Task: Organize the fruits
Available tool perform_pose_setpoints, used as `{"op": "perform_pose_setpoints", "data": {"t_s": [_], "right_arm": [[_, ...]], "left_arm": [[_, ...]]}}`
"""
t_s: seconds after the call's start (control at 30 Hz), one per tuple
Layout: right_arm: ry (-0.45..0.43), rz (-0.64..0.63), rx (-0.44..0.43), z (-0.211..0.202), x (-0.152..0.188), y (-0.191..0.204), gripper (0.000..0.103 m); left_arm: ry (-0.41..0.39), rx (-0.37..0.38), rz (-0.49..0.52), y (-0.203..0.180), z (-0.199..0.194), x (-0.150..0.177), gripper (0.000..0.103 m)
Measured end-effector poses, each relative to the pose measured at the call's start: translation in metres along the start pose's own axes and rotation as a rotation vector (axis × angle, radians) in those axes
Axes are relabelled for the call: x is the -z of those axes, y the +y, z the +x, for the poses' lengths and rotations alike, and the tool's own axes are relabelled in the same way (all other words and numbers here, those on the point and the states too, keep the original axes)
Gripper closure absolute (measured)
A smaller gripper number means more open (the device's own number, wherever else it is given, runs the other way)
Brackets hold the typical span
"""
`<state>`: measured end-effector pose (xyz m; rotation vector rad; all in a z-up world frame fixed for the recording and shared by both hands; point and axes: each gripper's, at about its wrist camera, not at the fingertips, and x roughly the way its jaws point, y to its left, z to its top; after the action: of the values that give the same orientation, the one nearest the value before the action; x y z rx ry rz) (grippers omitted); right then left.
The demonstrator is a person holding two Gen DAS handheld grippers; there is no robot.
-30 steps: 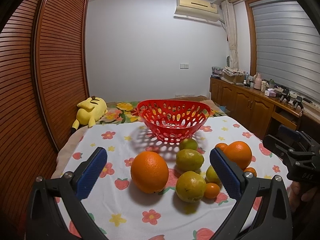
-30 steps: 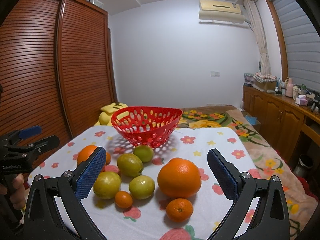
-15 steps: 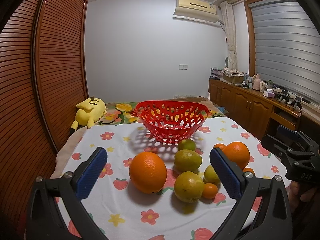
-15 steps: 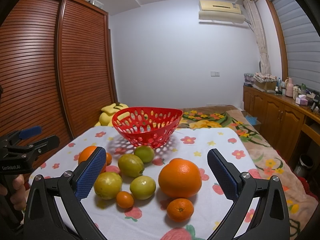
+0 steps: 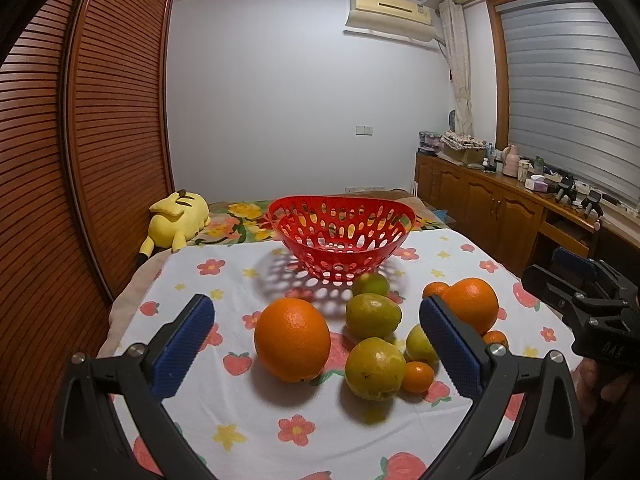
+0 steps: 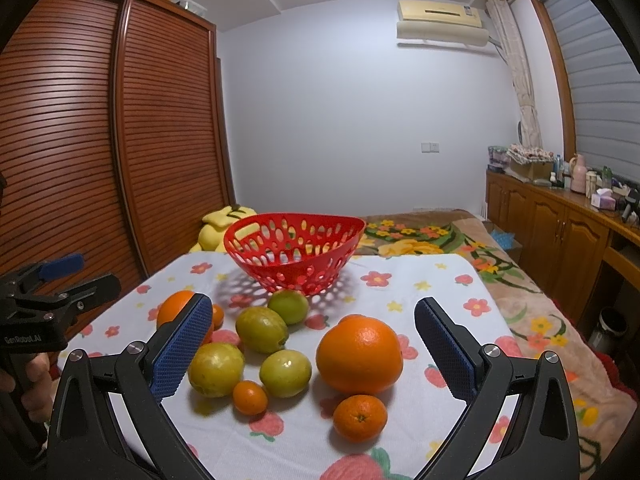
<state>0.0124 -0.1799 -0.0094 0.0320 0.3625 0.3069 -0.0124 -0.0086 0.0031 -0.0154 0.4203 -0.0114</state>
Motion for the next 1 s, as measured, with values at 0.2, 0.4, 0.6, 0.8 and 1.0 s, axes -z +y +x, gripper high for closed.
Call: {"op": "perform_pose_setpoints", "data": {"t_s": [0.2,0.4,0.6,0.8,1.0], "right_arm": [[0.006,0.003,0.002,-0.002,0.001,0.003,0.000],[0.014,0.004,0.002,-0.002,0.002,0.004,0.000],[0.020,0.005,0.002,-0.001,0.004,0.003,0.000],[0.043,0.010,0.006,0.003,0.009,-0.002,0.000],[0.072,0.003,0.011,0.007,0.018,-0.010,0.000]], "left_arm": [[0.012,0.004,-0.005,0.002,0.002,0.004,0.000],[0.021,0.009,-0.006,0.004,0.004,0.005,0.000],[0.031,0.014,-0.004,0.004,0.007,0.008,0.000],[0.070,0.029,-0.001,0.006,0.017,0.016,0.000],[0.113,0.050,0.005,0.007,0.028,0.024,0.000]]}}
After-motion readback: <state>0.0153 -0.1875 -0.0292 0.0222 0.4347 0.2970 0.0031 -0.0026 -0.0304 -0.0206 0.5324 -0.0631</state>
